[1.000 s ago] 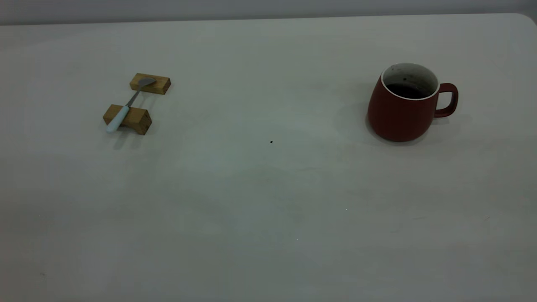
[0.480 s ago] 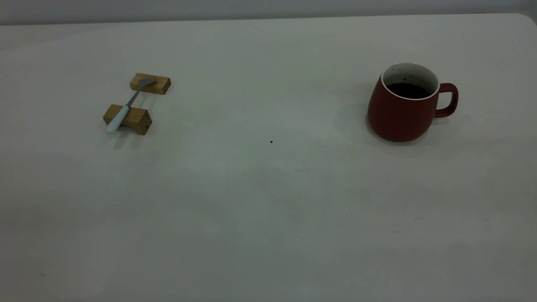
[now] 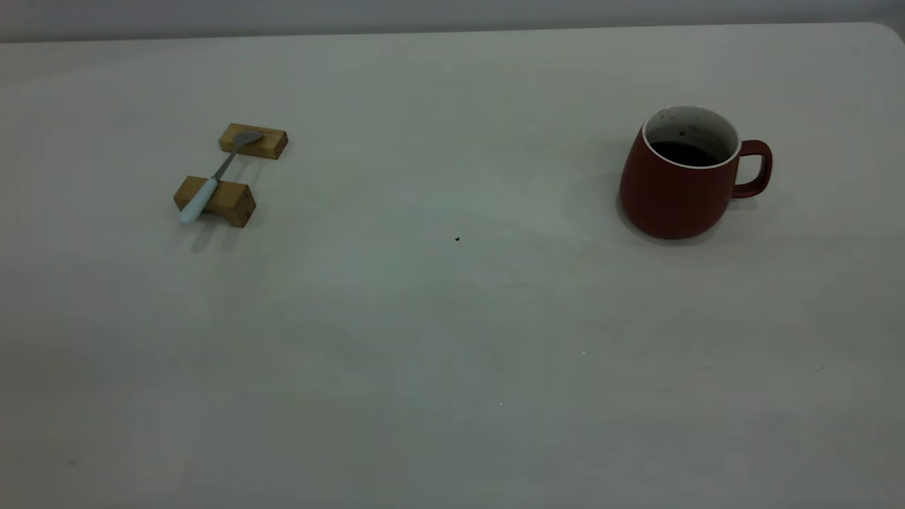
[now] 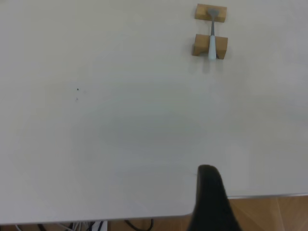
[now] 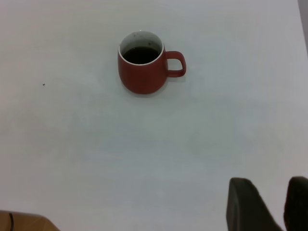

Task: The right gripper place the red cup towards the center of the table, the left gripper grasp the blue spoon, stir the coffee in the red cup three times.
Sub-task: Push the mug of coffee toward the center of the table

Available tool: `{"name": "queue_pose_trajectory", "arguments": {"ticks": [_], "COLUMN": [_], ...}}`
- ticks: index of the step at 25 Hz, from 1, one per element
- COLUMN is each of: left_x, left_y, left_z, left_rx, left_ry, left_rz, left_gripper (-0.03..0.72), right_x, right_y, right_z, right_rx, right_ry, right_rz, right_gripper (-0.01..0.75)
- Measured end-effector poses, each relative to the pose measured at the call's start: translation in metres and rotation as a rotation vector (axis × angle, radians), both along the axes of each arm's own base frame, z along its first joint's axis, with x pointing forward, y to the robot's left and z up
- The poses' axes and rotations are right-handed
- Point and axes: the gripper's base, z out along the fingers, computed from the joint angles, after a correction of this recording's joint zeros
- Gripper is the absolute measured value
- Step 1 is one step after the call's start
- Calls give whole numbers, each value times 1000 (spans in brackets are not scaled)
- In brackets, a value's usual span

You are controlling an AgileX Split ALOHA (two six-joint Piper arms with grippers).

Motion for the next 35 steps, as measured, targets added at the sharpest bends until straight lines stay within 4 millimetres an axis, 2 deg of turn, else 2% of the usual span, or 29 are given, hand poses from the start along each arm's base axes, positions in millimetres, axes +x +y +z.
{"name": "queue_pose_trajectory", "arguments": {"ticks": [6, 9, 11, 14, 16, 18, 20, 24, 27, 30, 35], "left_x": [0, 0, 0, 0, 0, 0, 0, 0, 0, 0, 0], "left_y": [0, 0, 0, 0, 0, 0, 0, 0, 0, 0, 0], "left_z": [0, 0, 0, 0, 0, 0, 0, 0, 0, 0, 0], "left_rx": [0, 0, 0, 0, 0, 0, 0, 0, 0, 0, 0], "left_ry": [0, 0, 0, 0, 0, 0, 0, 0, 0, 0, 0], "left_rz": [0, 0, 0, 0, 0, 0, 0, 0, 0, 0, 0], "left_gripper": [571, 571, 571, 571, 571, 571, 571, 571, 571, 571, 571], "right_x": [0, 0, 3, 20, 40, 65, 93, 156, 205, 254, 318], "right_y": [0, 1, 1, 1, 0, -1, 0, 3, 5, 8, 12], "right_z": [0, 3, 12, 35, 53, 63, 68, 58, 40, 10, -38], "right_rx": [20, 36, 43, 35, 4, -47, -85, -176, -252, -337, -471], "right_ry": [2, -7, -1, 16, 47, 103, 179, 325, 419, 523, 609], "right_rz": [-9, -15, -20, -29, -35, -36, -24, 46, 116, 228, 442], "right_gripper": [237, 261, 317, 502, 635, 705, 722, 714, 700, 695, 689]}}
